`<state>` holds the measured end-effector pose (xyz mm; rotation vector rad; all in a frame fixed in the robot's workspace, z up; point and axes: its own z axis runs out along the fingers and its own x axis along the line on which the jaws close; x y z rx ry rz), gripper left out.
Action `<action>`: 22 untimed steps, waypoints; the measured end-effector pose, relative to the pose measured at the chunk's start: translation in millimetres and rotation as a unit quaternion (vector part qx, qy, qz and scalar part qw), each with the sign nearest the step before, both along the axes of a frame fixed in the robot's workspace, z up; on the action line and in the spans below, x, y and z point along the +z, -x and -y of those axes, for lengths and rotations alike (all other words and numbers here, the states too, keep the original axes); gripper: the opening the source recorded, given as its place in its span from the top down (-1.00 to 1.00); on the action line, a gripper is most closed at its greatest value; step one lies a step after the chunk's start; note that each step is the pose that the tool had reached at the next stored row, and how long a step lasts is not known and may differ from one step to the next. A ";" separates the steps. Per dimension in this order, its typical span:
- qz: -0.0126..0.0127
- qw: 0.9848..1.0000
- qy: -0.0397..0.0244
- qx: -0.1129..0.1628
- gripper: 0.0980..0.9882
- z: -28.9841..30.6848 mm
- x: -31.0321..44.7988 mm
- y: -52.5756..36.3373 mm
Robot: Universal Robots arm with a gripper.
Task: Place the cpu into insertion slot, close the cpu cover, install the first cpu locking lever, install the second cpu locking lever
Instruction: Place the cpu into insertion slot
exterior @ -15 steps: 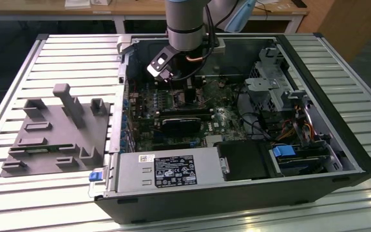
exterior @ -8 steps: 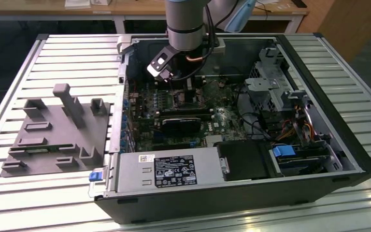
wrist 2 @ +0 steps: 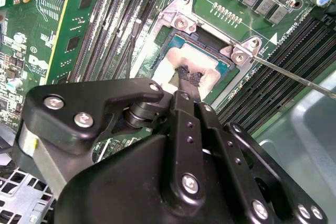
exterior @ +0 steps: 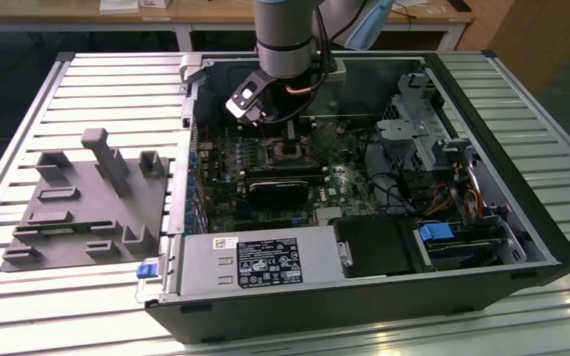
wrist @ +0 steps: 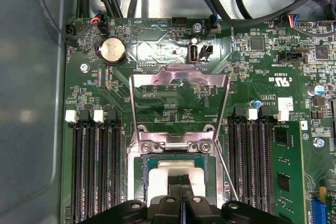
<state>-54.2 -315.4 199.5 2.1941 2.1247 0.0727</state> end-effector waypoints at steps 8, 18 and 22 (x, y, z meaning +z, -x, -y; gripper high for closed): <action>0.000 1.000 0.000 0.000 0.99 0.0 0.0 0.1; 0.000 1.000 0.000 0.000 0.99 0.0 13.1 0.1; 0.000 1.000 0.000 0.000 0.99 0.0 22.1 0.1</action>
